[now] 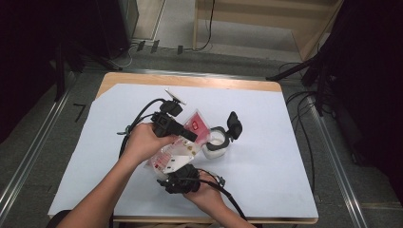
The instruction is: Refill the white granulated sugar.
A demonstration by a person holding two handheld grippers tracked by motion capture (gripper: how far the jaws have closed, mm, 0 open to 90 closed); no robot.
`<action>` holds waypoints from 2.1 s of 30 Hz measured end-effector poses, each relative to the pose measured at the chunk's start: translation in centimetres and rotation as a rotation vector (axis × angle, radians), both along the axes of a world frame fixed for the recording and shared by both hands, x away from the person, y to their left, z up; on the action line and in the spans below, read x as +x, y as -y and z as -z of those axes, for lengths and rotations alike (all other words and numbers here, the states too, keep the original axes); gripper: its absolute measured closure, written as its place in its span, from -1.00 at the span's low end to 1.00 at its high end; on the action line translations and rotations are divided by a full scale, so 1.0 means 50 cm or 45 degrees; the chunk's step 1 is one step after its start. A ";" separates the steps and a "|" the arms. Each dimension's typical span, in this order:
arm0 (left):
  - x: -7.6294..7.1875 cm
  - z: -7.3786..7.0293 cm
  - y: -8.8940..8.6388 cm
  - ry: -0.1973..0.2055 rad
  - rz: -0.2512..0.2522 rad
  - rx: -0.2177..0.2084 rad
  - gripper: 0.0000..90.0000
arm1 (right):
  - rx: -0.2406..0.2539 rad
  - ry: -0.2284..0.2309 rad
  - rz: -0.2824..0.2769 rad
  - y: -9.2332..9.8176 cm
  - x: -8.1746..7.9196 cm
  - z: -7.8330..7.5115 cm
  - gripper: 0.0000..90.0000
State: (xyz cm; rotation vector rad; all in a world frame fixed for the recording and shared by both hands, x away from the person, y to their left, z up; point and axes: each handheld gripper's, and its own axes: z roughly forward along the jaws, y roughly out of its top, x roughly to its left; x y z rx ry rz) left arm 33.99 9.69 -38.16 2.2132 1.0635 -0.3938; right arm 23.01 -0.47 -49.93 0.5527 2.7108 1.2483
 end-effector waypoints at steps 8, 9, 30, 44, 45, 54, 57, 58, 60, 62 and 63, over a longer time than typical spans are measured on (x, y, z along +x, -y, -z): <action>-0.010 -0.009 -0.005 0.022 0.018 -0.024 0.86 | 0.000 -0.007 0.012 0.003 0.002 -0.002 0.29; -0.011 -0.012 -0.008 0.023 0.025 -0.030 0.87 | 0.003 0.001 0.010 0.004 0.002 -0.003 0.29; -0.010 -0.070 -0.092 0.079 -0.051 -0.237 0.90 | 0.125 0.029 0.139 0.049 0.037 -0.033 0.24; -0.022 -0.097 -0.136 0.152 -0.081 -0.254 0.95 | 0.191 -0.073 0.314 0.093 0.081 -0.029 0.23; -0.023 -0.097 -0.137 0.156 -0.070 -0.248 0.97 | 0.186 -0.082 0.328 0.095 0.082 -0.028 0.23; -0.024 -0.102 -0.146 0.155 -0.055 -0.292 1.00 | 0.155 -0.074 0.294 0.088 0.082 -0.031 0.21; -0.025 -0.112 -0.157 0.171 -0.066 -0.330 1.00 | 0.149 -0.092 0.297 0.091 0.086 -0.031 0.18; -0.025 -0.116 -0.160 0.178 -0.071 -0.332 1.00 | 0.148 -0.098 0.297 0.093 0.087 -0.030 0.17; -0.027 -0.126 -0.172 0.234 -0.096 -0.326 1.00 | 0.144 -0.096 0.298 0.094 0.089 -0.028 0.18; -0.024 -0.128 -0.186 0.254 -0.122 -0.322 1.00 | 0.148 -0.105 0.302 0.095 0.090 -0.028 0.18; -0.021 -0.127 -0.192 0.258 -0.142 -0.322 1.00 | 0.158 -0.114 0.302 0.096 0.091 -0.029 0.18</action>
